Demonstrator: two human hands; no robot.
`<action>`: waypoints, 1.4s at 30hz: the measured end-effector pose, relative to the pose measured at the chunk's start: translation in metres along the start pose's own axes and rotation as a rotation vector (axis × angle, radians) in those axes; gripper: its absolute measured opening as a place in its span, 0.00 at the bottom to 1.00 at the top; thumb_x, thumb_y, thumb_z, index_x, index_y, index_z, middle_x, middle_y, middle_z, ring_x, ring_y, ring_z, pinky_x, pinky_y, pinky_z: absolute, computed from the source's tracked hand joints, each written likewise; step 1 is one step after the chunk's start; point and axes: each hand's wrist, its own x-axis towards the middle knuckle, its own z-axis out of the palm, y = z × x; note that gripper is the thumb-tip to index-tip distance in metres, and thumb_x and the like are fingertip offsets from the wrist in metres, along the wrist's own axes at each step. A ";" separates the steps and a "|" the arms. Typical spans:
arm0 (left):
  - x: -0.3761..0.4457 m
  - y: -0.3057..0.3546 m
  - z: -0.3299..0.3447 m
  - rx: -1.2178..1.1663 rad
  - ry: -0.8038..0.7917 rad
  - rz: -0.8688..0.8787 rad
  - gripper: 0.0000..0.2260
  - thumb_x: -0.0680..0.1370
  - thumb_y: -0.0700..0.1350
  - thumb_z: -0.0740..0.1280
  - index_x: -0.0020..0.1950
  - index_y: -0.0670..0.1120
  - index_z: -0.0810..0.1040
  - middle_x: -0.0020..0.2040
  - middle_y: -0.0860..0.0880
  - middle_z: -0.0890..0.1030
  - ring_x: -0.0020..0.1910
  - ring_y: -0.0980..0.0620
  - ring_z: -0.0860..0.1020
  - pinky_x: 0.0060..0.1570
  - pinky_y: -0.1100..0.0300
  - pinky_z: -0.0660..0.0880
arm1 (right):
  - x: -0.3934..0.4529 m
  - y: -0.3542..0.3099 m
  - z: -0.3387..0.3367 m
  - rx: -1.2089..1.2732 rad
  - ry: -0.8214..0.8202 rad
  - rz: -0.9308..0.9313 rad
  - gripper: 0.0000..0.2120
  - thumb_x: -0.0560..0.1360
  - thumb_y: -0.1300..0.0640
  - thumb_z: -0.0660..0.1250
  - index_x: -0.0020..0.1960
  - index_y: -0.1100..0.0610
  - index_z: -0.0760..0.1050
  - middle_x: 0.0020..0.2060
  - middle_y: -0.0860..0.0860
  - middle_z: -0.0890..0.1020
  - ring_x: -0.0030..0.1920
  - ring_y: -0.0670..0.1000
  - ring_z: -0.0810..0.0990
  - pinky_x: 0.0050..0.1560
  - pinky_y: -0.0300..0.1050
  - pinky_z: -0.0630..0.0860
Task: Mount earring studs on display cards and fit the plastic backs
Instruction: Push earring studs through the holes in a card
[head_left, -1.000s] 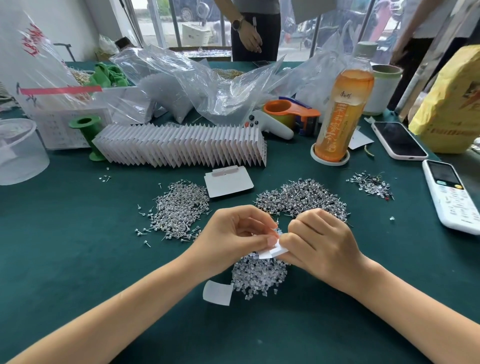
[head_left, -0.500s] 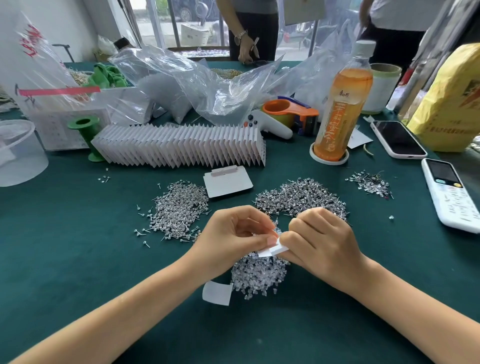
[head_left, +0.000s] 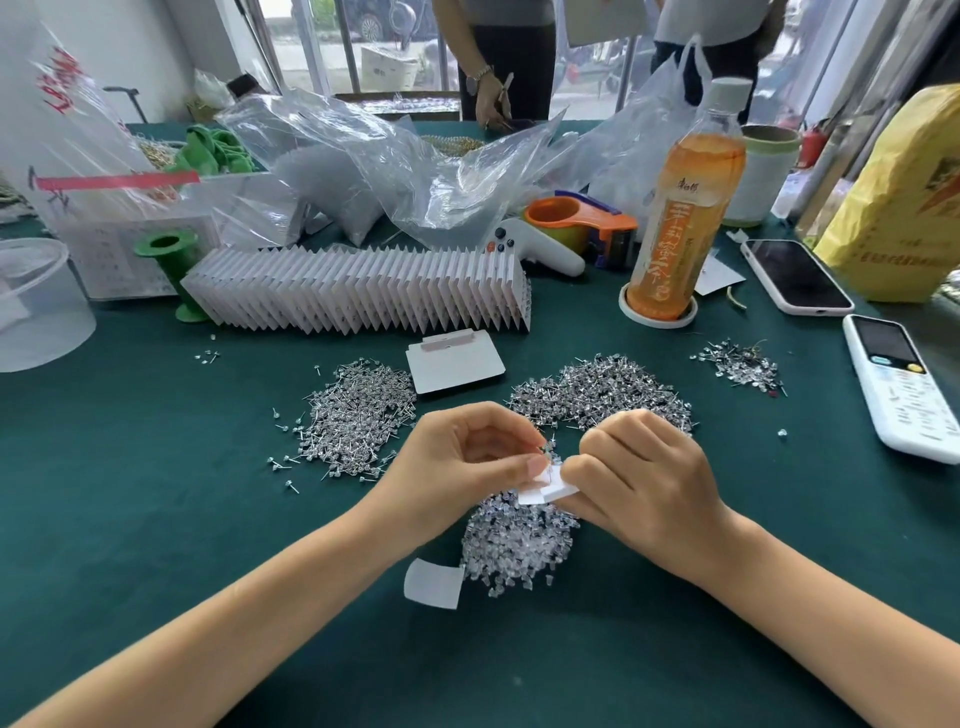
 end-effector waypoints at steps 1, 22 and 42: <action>0.000 0.000 0.000 0.009 -0.004 0.001 0.06 0.70 0.36 0.74 0.45 0.43 0.82 0.42 0.44 0.84 0.41 0.52 0.82 0.43 0.64 0.77 | 0.000 0.000 0.000 0.002 -0.002 -0.003 0.12 0.78 0.52 0.64 0.40 0.56 0.66 0.30 0.50 0.74 0.32 0.52 0.73 0.36 0.43 0.71; -0.001 -0.001 0.003 0.174 -0.014 0.071 0.05 0.71 0.36 0.73 0.46 0.42 0.81 0.40 0.43 0.83 0.38 0.52 0.80 0.41 0.59 0.79 | 0.004 -0.003 -0.002 -0.037 -0.013 -0.040 0.10 0.74 0.56 0.69 0.37 0.58 0.71 0.28 0.50 0.75 0.28 0.53 0.75 0.33 0.44 0.74; 0.006 0.010 -0.004 0.325 -0.184 0.064 0.06 0.72 0.35 0.72 0.46 0.42 0.78 0.37 0.50 0.82 0.33 0.53 0.79 0.38 0.60 0.77 | 0.006 -0.004 -0.004 -0.099 -0.029 -0.053 0.11 0.66 0.56 0.77 0.31 0.57 0.76 0.28 0.50 0.74 0.29 0.52 0.75 0.33 0.43 0.73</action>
